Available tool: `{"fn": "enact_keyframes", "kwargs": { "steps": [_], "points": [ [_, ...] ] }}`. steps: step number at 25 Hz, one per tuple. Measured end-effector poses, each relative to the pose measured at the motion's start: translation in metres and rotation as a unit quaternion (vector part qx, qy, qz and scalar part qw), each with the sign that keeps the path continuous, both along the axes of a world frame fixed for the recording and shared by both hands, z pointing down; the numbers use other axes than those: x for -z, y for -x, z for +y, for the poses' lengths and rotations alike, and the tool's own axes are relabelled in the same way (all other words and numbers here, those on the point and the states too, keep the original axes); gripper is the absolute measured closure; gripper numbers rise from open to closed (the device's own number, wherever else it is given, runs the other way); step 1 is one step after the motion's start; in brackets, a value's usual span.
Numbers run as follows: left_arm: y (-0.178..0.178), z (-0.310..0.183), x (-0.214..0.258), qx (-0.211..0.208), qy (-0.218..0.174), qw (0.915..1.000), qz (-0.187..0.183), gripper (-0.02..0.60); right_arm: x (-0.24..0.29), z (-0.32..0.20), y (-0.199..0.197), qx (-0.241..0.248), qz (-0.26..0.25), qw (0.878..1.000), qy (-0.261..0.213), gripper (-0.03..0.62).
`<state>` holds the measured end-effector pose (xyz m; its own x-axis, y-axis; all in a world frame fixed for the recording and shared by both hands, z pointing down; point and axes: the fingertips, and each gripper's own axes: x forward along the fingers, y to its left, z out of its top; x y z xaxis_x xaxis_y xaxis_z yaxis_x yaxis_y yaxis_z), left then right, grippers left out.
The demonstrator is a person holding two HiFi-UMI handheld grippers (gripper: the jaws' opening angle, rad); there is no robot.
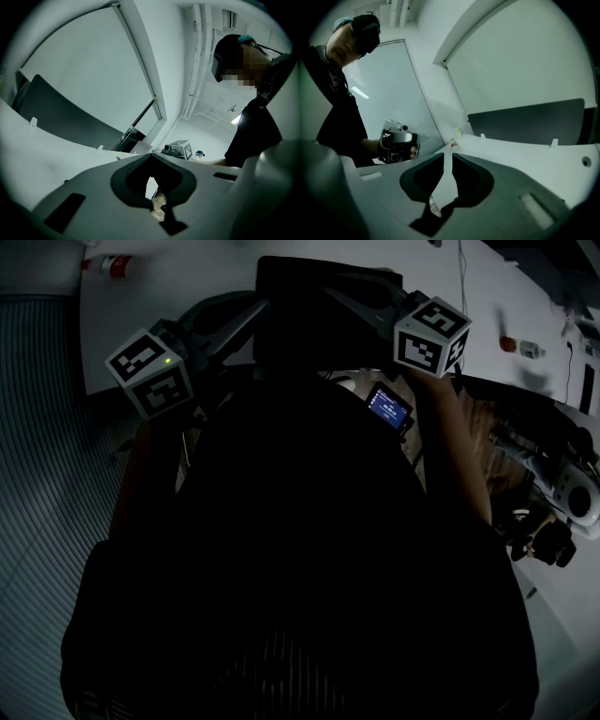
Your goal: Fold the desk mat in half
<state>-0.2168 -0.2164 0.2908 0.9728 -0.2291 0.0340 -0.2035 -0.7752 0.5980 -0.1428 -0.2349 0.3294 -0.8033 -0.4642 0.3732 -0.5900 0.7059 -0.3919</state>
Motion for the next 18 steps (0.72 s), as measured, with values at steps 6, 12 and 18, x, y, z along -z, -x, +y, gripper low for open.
{"fn": "enact_keyframes", "kwargs": {
  "steps": [6, 12, 18],
  "points": [
    [-0.054, -0.002, 0.013, -0.058, -0.02, 0.9981, 0.002, 0.572, 0.017, 0.019, -0.039, -0.043, -0.002, 0.998, -0.04, 0.589],
    [-0.099, 0.001, 0.023, -0.103, -0.037, 0.994, -0.004, 0.572, 0.031, 0.032, -0.078, -0.089, 0.009, 0.993, -0.071, 0.589],
    [-0.13, 0.013, 0.025, -0.127, -0.042, 0.9909, -0.014, 0.572, 0.038, 0.044, -0.108, -0.124, 0.027, 0.987, -0.097, 0.591]
  ]
}}
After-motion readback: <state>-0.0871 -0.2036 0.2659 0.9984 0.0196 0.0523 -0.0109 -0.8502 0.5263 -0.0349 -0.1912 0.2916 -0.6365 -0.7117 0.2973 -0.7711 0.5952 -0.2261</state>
